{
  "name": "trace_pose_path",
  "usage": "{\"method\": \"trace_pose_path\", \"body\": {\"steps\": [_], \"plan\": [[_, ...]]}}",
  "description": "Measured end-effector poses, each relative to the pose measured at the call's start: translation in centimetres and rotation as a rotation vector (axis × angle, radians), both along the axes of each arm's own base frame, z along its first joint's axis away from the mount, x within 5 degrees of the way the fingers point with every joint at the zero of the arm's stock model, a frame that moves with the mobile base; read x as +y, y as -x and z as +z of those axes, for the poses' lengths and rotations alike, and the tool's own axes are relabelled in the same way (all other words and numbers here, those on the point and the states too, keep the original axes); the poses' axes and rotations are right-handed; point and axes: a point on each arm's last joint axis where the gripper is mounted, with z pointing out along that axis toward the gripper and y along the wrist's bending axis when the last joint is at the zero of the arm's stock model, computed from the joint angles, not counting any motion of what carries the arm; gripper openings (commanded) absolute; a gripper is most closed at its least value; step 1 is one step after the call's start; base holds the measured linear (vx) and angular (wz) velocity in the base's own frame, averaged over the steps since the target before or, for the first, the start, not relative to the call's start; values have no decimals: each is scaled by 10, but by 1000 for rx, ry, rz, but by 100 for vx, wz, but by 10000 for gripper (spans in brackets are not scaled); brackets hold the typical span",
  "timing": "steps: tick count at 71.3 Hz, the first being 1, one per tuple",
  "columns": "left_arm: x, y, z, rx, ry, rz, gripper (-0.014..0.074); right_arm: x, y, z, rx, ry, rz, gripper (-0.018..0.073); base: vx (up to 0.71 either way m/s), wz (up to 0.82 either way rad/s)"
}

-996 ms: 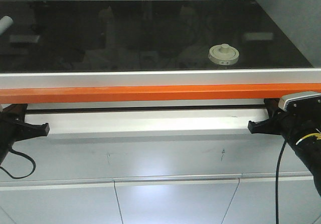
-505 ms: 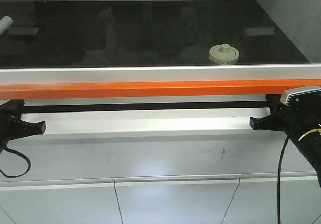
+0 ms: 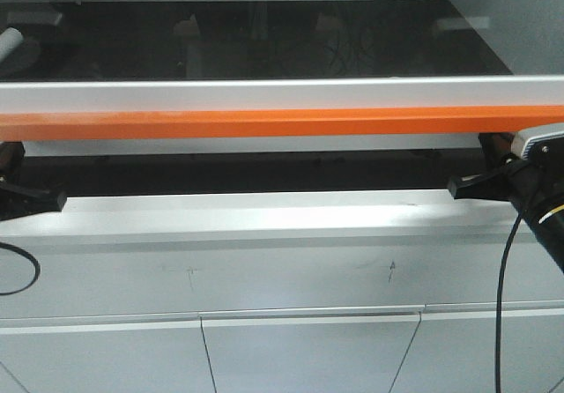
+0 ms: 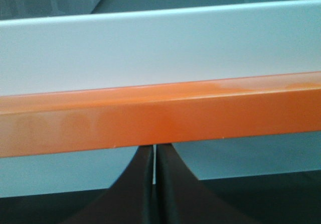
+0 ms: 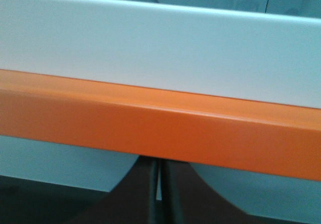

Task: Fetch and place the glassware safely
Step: 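Hook both grippers under the orange handle and lift the sash upward, then reach the right gripper into the hood toward the glass jar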

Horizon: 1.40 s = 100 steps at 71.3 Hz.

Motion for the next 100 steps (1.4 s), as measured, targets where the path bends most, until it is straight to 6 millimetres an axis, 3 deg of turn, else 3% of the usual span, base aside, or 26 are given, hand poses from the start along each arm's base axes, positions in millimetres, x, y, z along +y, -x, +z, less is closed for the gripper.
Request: {"method": "trace_pose_path", "body": {"steps": [19, 47, 60, 80, 100], "plan": [[-1, -7, 38, -59, -16, -8, -7, 0, -1, 35, -85, 17, -2, -3, 0, 0], [-2, -4, 109, -219, -48, -19, -7, -1, 3, 97, -272, -8, -7, -3, 0, 0], [-3, 4, 136, -339, -65, -28, -7, -1, 8, 106, -294, -6, -7, -3, 0, 0], [-3, 9, 139, -303, -67, -25, -7, -1, 15, 111, -250, 4, -21, -3, 0, 0], [-2, 39, 150, -163, -72, -5, -7, 5, 28, 116, -138, 5, 41, -3, 0, 0]]}}
